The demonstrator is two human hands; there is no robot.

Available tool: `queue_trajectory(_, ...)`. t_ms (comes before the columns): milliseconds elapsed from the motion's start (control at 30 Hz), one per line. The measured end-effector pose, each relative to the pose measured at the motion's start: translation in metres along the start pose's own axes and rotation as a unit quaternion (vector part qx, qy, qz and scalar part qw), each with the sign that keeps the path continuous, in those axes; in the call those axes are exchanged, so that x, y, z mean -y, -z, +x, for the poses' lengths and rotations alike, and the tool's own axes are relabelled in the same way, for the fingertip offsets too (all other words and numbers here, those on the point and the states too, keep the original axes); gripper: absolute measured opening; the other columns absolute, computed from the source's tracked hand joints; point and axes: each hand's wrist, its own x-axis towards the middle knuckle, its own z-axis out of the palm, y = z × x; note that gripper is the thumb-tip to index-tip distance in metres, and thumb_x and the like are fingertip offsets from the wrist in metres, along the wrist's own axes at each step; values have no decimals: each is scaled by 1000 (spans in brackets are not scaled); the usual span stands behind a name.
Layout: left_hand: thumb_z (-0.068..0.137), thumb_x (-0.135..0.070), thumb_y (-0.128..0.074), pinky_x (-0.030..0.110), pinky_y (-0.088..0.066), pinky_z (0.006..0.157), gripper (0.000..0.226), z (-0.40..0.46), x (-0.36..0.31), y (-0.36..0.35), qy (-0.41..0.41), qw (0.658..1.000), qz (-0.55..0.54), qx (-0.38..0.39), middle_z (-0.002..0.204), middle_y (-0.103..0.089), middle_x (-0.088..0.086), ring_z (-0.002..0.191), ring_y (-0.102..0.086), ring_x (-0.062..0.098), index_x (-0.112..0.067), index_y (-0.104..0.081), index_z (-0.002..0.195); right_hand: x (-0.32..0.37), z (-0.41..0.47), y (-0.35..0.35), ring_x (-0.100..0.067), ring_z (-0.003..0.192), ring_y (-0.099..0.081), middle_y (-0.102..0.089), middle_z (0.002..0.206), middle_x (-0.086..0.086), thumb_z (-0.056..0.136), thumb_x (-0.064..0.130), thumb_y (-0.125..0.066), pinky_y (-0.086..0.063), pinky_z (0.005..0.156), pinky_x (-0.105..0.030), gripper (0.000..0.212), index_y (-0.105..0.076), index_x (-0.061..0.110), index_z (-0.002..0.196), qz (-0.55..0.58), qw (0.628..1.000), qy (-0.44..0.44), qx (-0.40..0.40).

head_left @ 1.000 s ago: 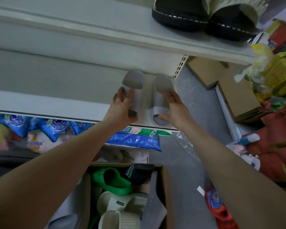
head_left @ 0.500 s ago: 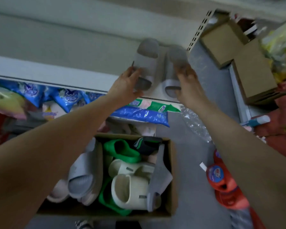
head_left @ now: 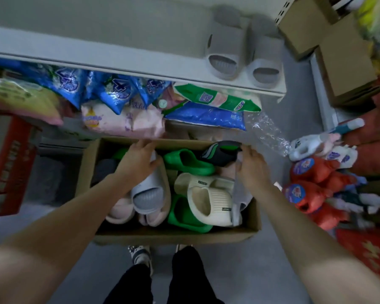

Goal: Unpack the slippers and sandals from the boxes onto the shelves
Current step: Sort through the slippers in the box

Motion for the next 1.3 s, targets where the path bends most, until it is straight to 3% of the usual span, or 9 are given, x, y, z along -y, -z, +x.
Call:
queue_trajectory(133,94,-35,-56,42,-38,101,60,-23,33,-31,49,987,42,149,141,-44,18,124,-45,37,-7,-37,144,-25,-25,-35,-39,120,-47,-56,126,-23,100,26,-44,-40,98,-39,38,-44,5,132,-94,980,-121,124)
queue_trajectory(233,93,-32,-57,44,-39,100,68,-29,42,-42,56,986,32,156,146,-36,17,126,-43,39,-9,-26,149,-28,-31,-46,-42,121,-46,-50,130,-24,98,18,-49,-39,99,-42,39,-45,3,134,-89,981,-140,101)
queue_trajectory(333,95,-25,-55,44,-42,96,54,-26,45,-41,41,989,43,138,137,-43,17,118,-47,37,-16,-37,145,-17,-26,-37,-45,119,-49,-52,128,-26,97,17,-52,-41,99,-45,42,-49,7,138,-19,985,-149,81)
queue_trajectory(600,97,-13,-51,37,-43,90,32,-49,44,-17,-61,987,-24,144,123,-54,17,108,-55,35,-13,-60,128,88,-50,-3,-35,111,-59,-61,124,-16,98,24,-53,-45,91,-39,36,-59,16,132,37,998,-32,29)
queue_trajectory(800,95,-14,-55,46,-48,91,29,-65,50,-6,-100,989,-63,94,121,-56,18,105,-58,37,-10,-64,123,142,-67,-42,-37,111,-56,-59,121,-17,97,17,-53,-45,88,-42,33,-62,11,128,54,988,102,97)
queue_trajectory(900,94,-12,-57,40,-47,92,31,-73,53,-18,-112,986,-55,106,122,-57,17,108,-56,35,-13,-64,124,136,-68,-63,-33,123,-46,-56,132,-14,99,26,-50,-34,102,-38,38,-58,13,134,13,982,123,145)
queue_trajectory(1033,88,-5,-61,44,-44,98,47,-86,63,-36,-43,993,-60,90,130,-48,20,115,-50,38,-13,-55,134,115,-69,-61,-28,142,-26,-34,153,-8,103,37,-44,-22,116,-40,50,-38,20,149,109,974,67,187)
queue_trajectory(1200,83,-3,-66,42,-49,85,45,-119,50,-48,31,997,-74,-21,123,-48,20,102,-56,38,-6,-54,126,83,-77,-58,-26,124,-44,-37,142,-8,97,45,-55,-38,98,-33,49,-42,28,141,189,964,1,188)
queue_trajectory(1300,89,-15,-63,40,-47,78,35,-140,40,-58,123,989,-83,15,115,-55,16,94,-59,34,-9,-53,122,81,-75,-64,-30,122,-48,-40,141,-11,90,49,-63,-43,100,-38,61,-37,32,143,209,960,-48,183)
